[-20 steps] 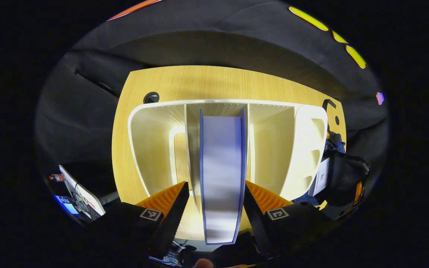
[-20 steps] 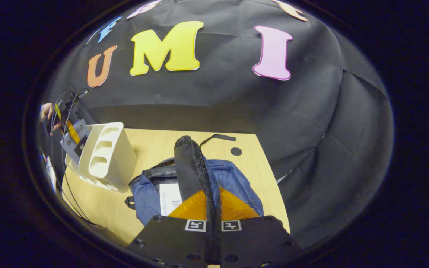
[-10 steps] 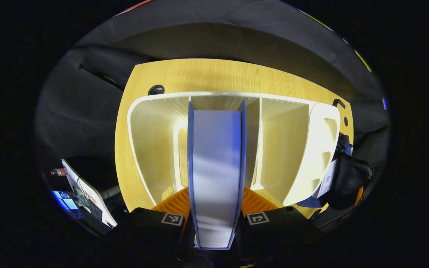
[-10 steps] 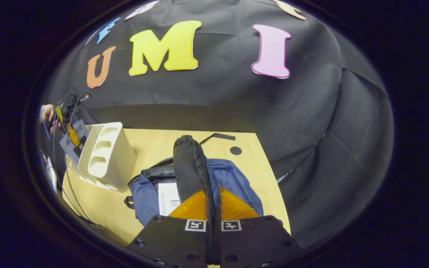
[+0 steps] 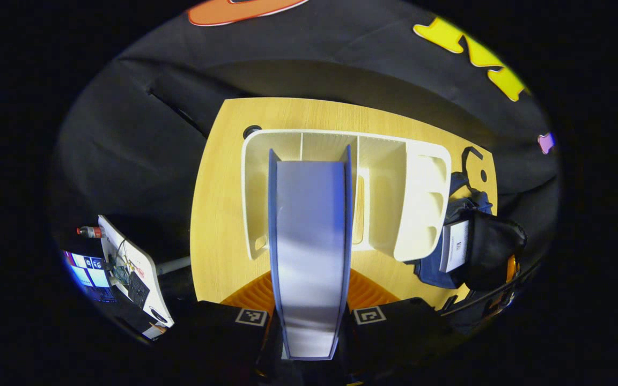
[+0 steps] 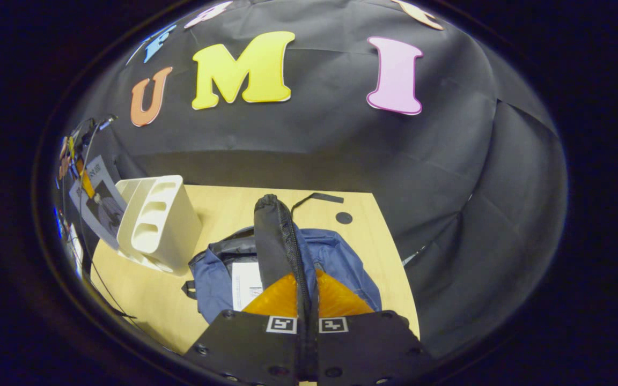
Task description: Open the schoolbag, grab two books from the bookshelf and put them into the schoolbag.
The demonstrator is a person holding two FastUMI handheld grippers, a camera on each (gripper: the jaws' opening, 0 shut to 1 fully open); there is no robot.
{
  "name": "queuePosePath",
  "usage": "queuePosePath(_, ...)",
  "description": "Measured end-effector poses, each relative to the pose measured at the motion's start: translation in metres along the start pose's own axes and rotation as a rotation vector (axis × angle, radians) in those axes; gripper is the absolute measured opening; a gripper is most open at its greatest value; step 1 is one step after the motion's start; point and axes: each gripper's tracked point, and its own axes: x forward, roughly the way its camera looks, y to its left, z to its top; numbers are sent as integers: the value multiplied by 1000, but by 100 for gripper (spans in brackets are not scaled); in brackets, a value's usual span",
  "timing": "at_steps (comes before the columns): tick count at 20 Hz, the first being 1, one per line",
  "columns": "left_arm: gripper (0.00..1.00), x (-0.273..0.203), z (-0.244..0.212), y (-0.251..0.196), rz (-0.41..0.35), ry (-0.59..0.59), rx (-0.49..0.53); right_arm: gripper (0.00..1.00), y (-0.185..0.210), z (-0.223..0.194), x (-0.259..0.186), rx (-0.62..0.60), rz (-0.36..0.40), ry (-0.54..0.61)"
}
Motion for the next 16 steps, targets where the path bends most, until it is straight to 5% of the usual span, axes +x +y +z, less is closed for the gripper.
queuePosePath(3,44,-46,-17,-4,-39,-72,-10,0,4,1,-4,1,15,-9)
queuePosePath(8,44,-88,-42,-42,-213,-179,-34,0,2,-3,-7,14,21,-12)
queuePosePath(16,43,-94,-57,-152,-647,-237,-108,0,-1,-2,-10,2,19,-13)
